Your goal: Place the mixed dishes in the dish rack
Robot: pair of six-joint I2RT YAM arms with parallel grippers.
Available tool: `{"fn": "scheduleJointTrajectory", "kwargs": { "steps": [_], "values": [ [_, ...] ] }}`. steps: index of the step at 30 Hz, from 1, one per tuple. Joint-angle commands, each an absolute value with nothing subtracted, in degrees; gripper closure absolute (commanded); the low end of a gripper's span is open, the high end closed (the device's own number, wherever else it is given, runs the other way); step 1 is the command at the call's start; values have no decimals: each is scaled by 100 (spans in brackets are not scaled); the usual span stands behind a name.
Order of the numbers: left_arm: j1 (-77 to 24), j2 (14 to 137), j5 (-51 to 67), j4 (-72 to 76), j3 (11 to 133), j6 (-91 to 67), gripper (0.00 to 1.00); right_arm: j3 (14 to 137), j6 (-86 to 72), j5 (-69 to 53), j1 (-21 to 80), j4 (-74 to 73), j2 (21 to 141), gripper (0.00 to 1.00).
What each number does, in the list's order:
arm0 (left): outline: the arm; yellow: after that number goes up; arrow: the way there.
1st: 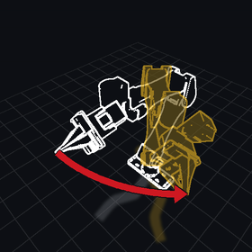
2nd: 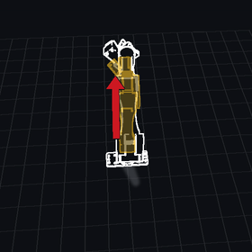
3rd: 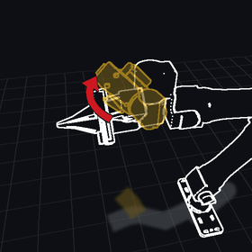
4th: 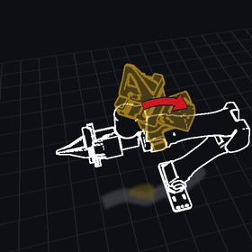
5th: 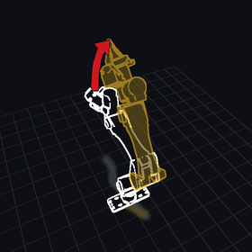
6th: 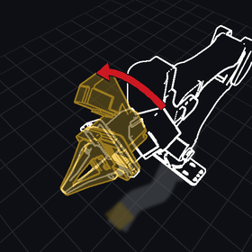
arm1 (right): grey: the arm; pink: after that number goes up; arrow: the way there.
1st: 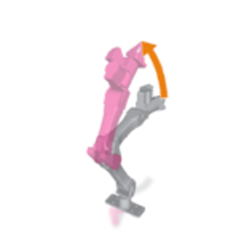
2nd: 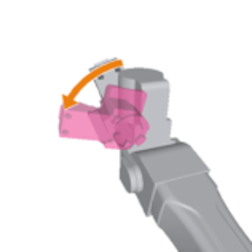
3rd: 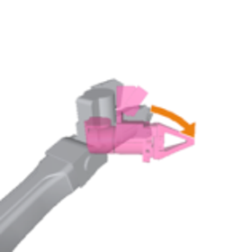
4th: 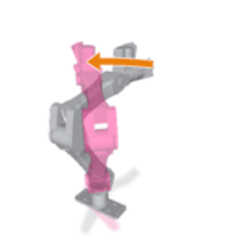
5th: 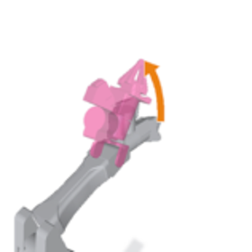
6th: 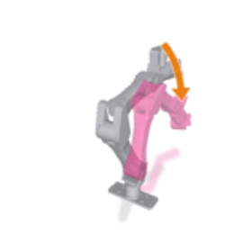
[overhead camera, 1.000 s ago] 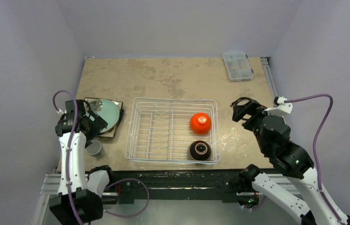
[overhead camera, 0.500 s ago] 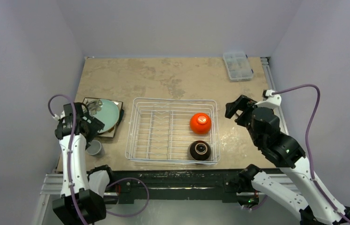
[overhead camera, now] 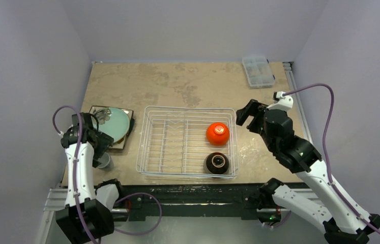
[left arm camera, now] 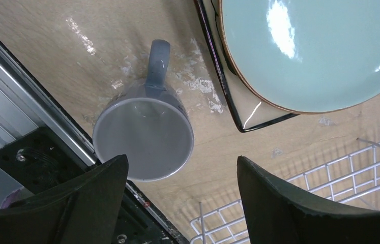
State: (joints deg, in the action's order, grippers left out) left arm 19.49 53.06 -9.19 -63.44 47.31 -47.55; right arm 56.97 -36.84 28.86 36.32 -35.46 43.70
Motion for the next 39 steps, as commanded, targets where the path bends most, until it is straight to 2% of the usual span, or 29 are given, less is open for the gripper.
{"fn": "scheduleJointTrajectory", "kwargs": {
  "steps": [1,4,10,12,18,29,39],
  "values": [
    [1986,5736,-766,-6097,4746,-4933,27,5676,-3656,2903,3637,-3374,4139,13],
    [1994,6018,-787,-6071,4713,-4998,39,5606,-3647,3019,3637,-3413,3976,13],
    [2004,6045,-860,-5900,4380,-5216,44,5554,-3627,3178,3634,-3487,3774,13],
    [2004,6079,-877,-5906,4354,-5234,50,5563,-3609,3225,3633,-3506,3779,13],
    [2013,5885,-1012,-6010,4254,-5489,59,5503,-3595,3284,3633,-3470,3757,13],
    [2013,5642,-1337,-6214,4268,-5589,100,5462,-3621,3270,3633,-3509,3667,13],
    [2013,4890,-1340,-6639,4840,-5399,100,5404,-3634,3246,3636,-3516,3639,13]
  ]
}}
